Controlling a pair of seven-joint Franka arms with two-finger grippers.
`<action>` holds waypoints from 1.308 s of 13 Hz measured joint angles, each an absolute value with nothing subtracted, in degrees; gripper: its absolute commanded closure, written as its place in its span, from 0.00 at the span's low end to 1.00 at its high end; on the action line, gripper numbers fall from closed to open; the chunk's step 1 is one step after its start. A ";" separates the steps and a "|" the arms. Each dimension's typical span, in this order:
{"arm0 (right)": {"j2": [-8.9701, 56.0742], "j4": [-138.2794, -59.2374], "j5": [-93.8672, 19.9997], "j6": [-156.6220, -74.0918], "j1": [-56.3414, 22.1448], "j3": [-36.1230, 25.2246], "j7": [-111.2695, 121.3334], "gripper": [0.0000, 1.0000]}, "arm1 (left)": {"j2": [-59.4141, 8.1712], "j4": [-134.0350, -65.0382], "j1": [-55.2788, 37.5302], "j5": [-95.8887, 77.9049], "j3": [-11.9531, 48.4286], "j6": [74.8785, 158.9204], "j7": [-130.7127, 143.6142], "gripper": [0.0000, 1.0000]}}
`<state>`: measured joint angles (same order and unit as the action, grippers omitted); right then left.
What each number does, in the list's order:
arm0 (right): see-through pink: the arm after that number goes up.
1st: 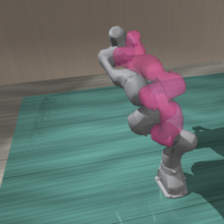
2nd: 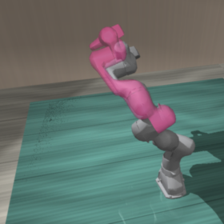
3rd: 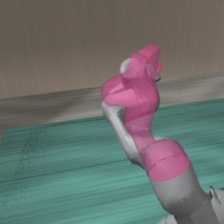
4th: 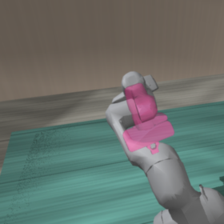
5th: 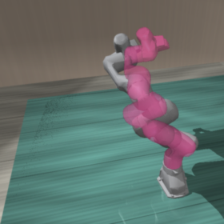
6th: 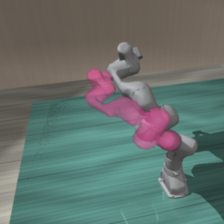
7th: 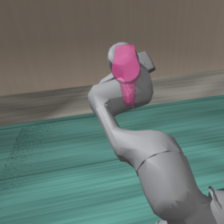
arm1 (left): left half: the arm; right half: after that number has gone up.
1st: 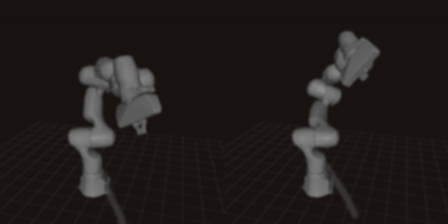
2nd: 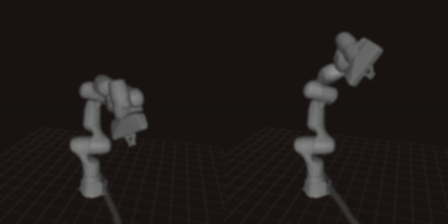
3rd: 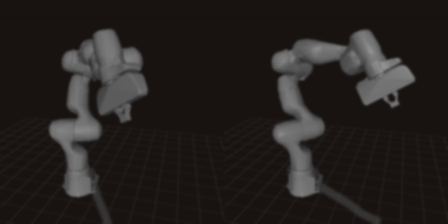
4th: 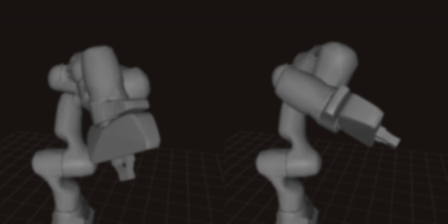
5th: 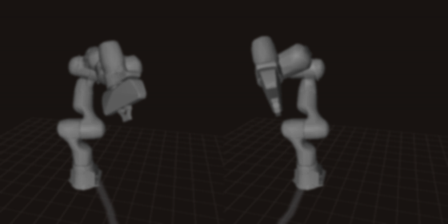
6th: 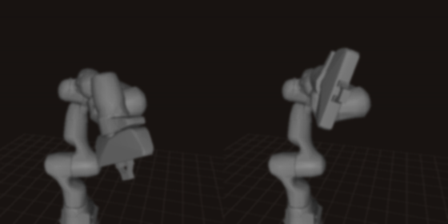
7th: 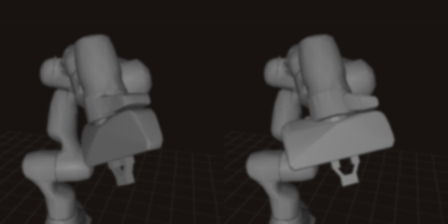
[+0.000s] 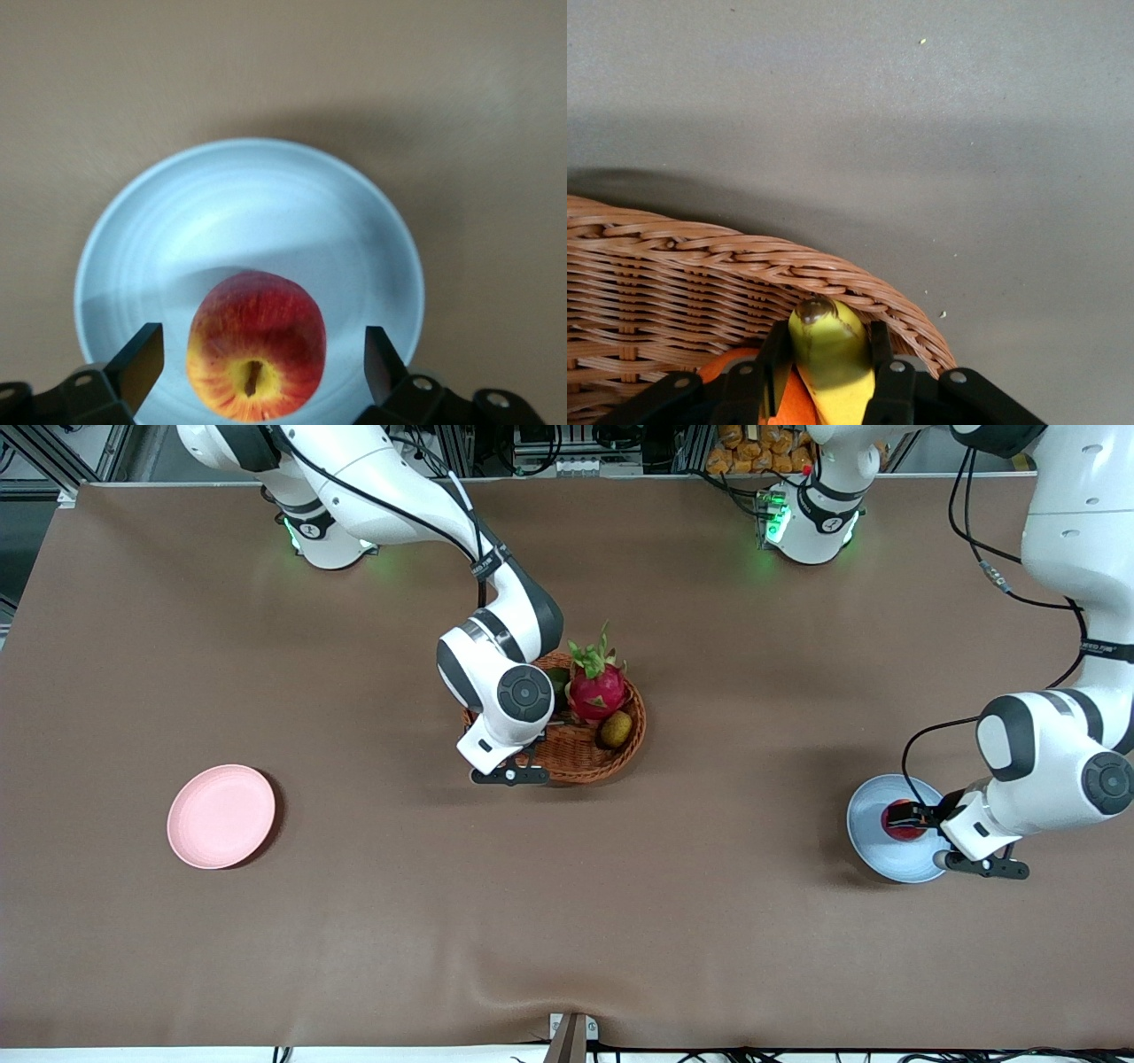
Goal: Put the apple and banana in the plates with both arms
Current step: 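Open the left gripper and lift it away from the apple, then lift the banana with the right gripper and carry it to the pink plate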
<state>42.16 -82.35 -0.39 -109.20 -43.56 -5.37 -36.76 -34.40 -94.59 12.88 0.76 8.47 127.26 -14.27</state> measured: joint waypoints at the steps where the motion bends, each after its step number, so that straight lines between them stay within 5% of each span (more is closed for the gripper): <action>1: 42.16 -82.33 -0.39 -109.22 -43.59 -5.37 -36.73 0.90 | -32.40 -94.15 12.85 0.76 8.89 125.57 -14.16 0.00; 10: 40.45 -77.16 0.16 -99.22 -43.23 -7.37 -28.25 0.89 | -9.71 -89.02 12.20 0.74 14.58 99.13 6.18 0.00; 17: 34.14 -76.62 0.27 -95.41 -42.71 -13.93 -21.37 0.89 | -7.67 -80.26 12.27 0.74 15.67 87.82 9.18 0.00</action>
<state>34.14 -76.62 0.27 -95.41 -42.71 -13.93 -21.37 -7.67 -80.26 12.27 0.74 15.67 87.82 9.18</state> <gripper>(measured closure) 0.599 0.000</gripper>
